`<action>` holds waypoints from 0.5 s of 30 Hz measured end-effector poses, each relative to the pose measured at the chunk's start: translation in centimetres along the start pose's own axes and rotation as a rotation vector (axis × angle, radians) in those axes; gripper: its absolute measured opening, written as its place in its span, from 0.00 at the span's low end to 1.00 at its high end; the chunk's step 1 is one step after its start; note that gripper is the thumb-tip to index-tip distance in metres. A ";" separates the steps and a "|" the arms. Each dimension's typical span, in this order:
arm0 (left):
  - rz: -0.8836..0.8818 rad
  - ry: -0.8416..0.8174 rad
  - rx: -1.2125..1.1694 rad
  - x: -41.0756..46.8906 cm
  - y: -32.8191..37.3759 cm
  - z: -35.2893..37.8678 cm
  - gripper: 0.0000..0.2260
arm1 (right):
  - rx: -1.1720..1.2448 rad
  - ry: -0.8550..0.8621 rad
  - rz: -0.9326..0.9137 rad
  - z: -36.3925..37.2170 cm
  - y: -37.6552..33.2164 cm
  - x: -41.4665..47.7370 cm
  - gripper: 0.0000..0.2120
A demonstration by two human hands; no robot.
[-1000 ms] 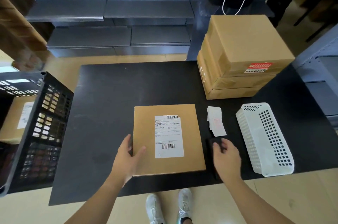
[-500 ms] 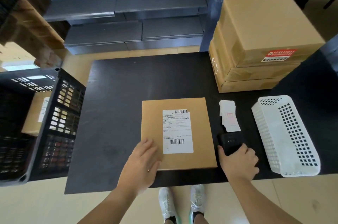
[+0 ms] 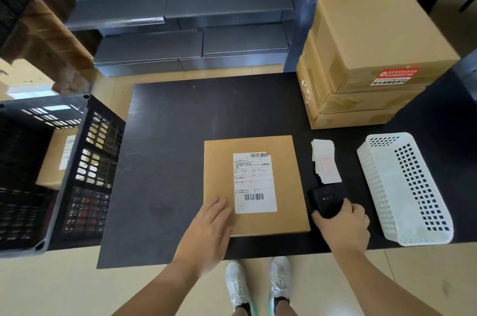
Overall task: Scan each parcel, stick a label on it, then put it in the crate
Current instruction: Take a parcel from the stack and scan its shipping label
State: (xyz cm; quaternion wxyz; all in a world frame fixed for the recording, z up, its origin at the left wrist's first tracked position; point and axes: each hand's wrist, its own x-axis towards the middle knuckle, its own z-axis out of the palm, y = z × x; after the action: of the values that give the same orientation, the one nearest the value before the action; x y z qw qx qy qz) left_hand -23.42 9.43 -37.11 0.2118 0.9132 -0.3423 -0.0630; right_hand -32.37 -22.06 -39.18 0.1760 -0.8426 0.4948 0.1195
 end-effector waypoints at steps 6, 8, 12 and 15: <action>0.009 -0.010 0.020 0.1 0.1 -0.2 0.22 | 0.012 -0.005 -0.014 -1.4 0.6 -0.9 0.45; 0.017 -0.023 0.039 0.1 0.2 -0.3 0.21 | 0.030 -0.004 -0.038 -2.5 0.7 -1.3 0.43; 0.047 -0.037 0.096 0.3 0.4 -0.5 0.17 | 0.064 -0.004 -0.107 -4.8 0.5 -2.5 0.39; 0.045 -0.037 0.103 0.4 0.9 -0.6 0.17 | 0.064 0.007 -0.179 -6.4 -0.4 -3.4 0.35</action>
State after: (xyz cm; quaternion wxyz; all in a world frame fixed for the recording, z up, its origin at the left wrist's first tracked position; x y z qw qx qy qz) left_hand -23.48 8.77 -36.19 0.1592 0.9136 -0.3696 -0.0575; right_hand -33.50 -21.90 -32.03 0.2111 -0.8778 0.4215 0.0846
